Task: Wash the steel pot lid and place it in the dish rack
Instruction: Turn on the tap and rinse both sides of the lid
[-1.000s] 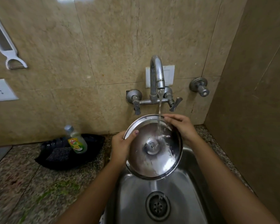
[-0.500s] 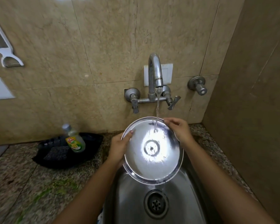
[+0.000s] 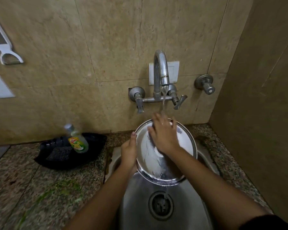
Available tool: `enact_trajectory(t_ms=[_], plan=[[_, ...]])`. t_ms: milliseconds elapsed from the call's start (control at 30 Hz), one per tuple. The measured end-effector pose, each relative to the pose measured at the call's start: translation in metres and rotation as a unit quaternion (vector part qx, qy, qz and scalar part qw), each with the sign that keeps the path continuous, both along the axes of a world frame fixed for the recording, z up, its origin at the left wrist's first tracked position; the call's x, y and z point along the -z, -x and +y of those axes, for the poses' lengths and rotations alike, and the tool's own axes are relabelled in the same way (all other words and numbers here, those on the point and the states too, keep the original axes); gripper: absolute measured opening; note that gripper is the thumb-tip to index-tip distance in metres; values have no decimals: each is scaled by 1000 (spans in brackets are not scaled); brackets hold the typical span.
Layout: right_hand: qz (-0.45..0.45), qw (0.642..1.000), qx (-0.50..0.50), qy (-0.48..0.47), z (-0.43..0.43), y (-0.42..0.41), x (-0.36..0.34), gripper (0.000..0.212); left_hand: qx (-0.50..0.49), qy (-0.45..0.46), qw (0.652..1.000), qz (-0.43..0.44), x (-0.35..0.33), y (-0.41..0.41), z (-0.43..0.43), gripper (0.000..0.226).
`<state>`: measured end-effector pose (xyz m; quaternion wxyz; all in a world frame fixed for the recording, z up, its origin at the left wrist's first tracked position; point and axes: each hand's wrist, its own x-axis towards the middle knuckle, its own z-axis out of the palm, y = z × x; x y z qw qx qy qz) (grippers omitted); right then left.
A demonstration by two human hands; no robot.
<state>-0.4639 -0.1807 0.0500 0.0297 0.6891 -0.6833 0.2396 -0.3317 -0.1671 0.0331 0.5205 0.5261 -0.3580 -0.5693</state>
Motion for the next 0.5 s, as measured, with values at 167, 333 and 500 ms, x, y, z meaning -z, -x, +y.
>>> enact_trajectory(t_ms=[167,333,500], plan=[[101,968,-223,-63,50,-18,31,58,-28,-33,998,46,-2,4,-4,41],[120,976,-124,-133,77,49,53,65,-82,-23,994,-68,8,-21,-11,44],[96,991,20,-87,20,49,45,76,-60,-45,997,-23,17,-11,1,43]])
